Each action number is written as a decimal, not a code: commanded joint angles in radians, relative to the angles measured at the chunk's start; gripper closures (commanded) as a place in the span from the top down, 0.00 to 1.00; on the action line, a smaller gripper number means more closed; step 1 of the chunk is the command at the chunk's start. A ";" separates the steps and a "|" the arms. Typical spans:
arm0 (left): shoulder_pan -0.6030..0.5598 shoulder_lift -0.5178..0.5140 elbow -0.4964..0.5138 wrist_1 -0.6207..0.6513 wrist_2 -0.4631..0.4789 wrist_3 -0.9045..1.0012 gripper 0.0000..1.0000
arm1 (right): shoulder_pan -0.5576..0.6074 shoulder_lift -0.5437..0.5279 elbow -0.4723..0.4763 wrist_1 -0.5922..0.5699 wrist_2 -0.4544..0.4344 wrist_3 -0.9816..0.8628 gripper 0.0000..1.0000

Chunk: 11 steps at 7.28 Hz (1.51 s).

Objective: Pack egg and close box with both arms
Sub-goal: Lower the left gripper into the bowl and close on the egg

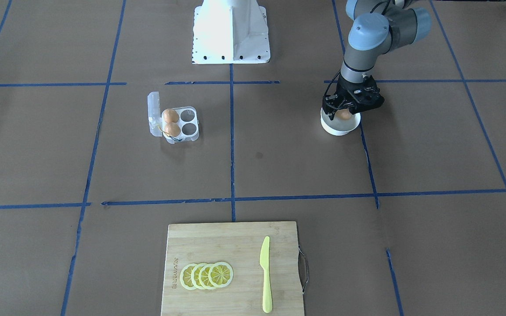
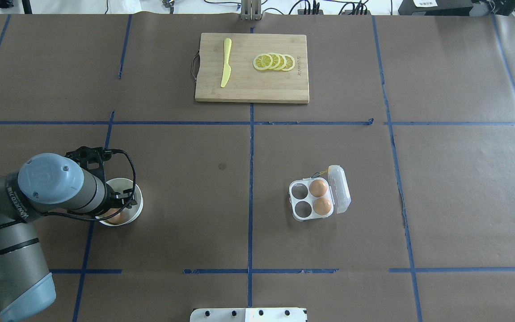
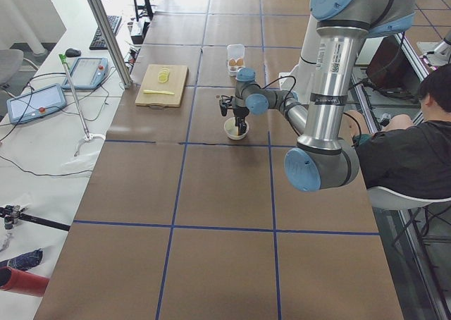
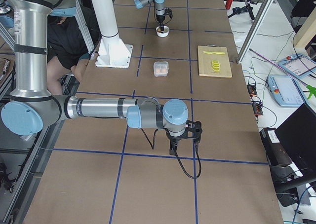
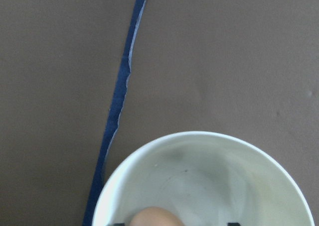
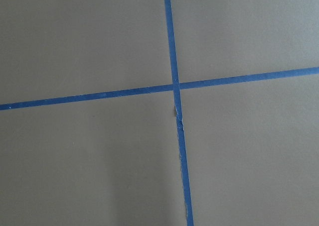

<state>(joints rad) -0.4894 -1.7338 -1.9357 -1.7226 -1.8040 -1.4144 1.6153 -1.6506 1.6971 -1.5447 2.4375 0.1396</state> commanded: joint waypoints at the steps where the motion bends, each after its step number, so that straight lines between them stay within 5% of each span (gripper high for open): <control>1: 0.000 -0.004 0.009 -0.002 0.000 0.000 0.71 | 0.000 0.000 -0.002 0.000 0.000 0.000 1.00; 11: 0.006 -0.009 0.007 0.000 -0.002 0.000 0.60 | 0.000 0.002 0.006 0.000 0.000 0.002 1.00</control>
<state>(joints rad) -0.4864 -1.7426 -1.9276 -1.7227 -1.8055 -1.4152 1.6153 -1.6491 1.6998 -1.5447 2.4375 0.1405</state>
